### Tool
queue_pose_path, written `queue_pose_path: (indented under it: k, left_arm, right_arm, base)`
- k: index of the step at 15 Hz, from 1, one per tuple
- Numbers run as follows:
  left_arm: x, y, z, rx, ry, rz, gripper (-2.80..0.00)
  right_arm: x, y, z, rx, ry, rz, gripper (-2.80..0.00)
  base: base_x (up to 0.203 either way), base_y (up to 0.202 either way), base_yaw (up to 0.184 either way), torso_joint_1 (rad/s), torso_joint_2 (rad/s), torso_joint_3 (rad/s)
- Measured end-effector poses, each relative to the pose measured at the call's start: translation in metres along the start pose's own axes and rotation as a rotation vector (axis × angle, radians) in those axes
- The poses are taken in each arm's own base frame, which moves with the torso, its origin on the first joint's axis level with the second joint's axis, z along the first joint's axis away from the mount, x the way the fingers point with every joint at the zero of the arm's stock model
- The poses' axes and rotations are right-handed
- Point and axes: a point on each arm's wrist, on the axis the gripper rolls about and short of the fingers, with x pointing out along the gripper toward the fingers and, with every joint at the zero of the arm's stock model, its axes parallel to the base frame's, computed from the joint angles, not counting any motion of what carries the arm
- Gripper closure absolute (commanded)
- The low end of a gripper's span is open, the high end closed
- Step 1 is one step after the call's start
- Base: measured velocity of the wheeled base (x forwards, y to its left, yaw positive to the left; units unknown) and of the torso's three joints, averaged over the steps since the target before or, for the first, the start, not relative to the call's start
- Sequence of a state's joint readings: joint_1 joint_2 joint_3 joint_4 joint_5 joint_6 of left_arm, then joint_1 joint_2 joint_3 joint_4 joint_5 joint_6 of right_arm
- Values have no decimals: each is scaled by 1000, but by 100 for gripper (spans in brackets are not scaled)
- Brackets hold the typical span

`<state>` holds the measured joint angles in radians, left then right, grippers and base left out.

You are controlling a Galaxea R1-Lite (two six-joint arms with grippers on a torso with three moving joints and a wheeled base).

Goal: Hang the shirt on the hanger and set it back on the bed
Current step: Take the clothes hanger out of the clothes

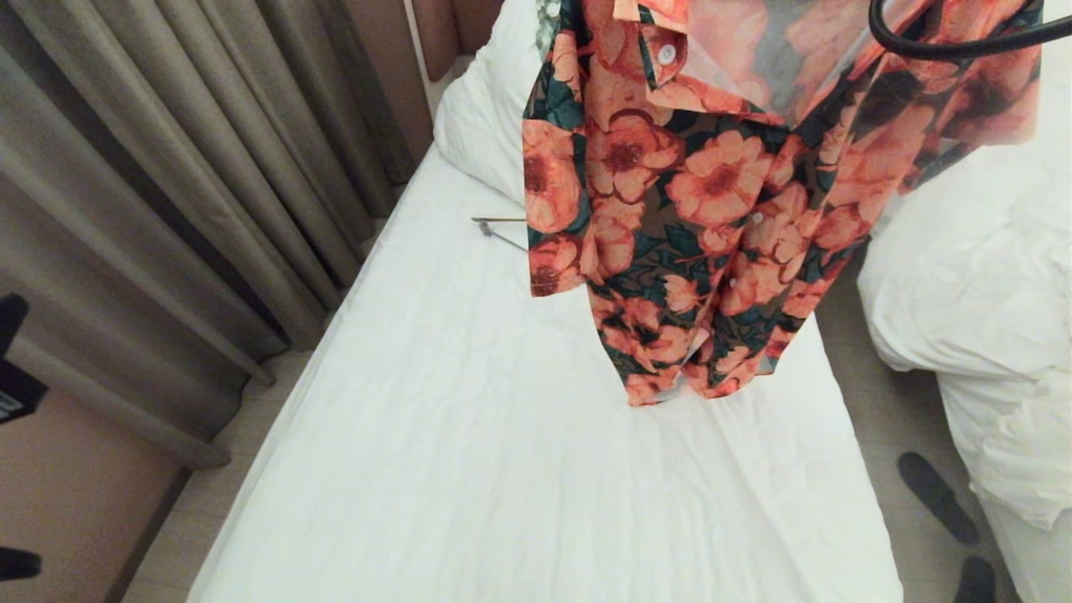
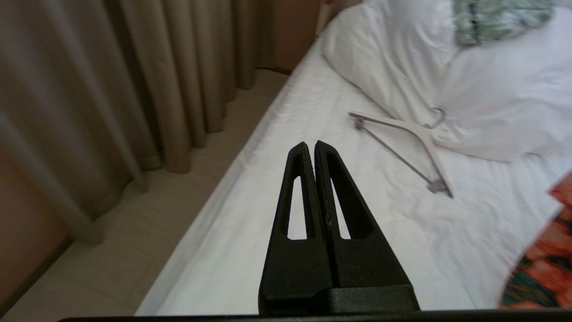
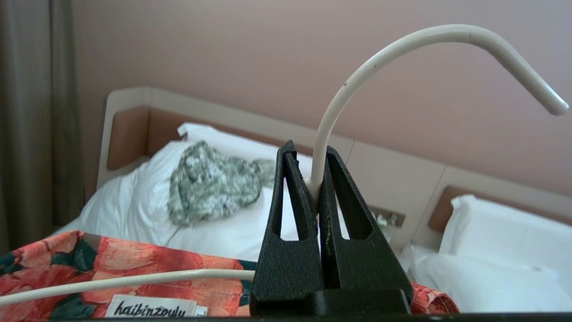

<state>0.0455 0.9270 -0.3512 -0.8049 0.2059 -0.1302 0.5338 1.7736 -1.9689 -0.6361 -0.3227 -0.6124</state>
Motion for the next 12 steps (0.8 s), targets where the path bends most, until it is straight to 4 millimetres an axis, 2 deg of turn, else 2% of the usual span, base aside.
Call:
queue_pose_path:
  k: [2, 4, 6, 8, 10, 12]
  left_arm:
    - [4, -2, 0, 1, 12, -41, 0]
    - [17, -7, 6, 1, 14, -66, 0]
    - [28, -23, 14, 13, 51, -140, 0]
    - [33, -49, 27, 12, 104, -272, 0]
    - [37, -87, 42, -7, 142, -438, 0]
    - [38, -131, 46, -15, 181, -590, 0]
  right_arm:
    - [0, 3, -5, 13, 40, 12, 0]
    - [0, 8, -14, 21, 133, 4, 0]
    - [-2, 13, -25, 12, 243, 21, 0]
    - [-4, 20, -36, -5, 343, 68, 0]
    - [-4, 24, -41, -6, 372, 77, 0]
    - [-4, 24, -41, -5, 377, 63, 0]
  base:
    - [0, 0, 0, 0, 0, 0]
    - [0, 0, 0, 0, 0, 0]
    - [0, 0, 0, 0, 0, 0]
    - [0, 0, 0, 0, 0, 0]
    - [0, 0, 0, 0, 0, 0]
    - [0, 0, 0, 0, 0, 0]
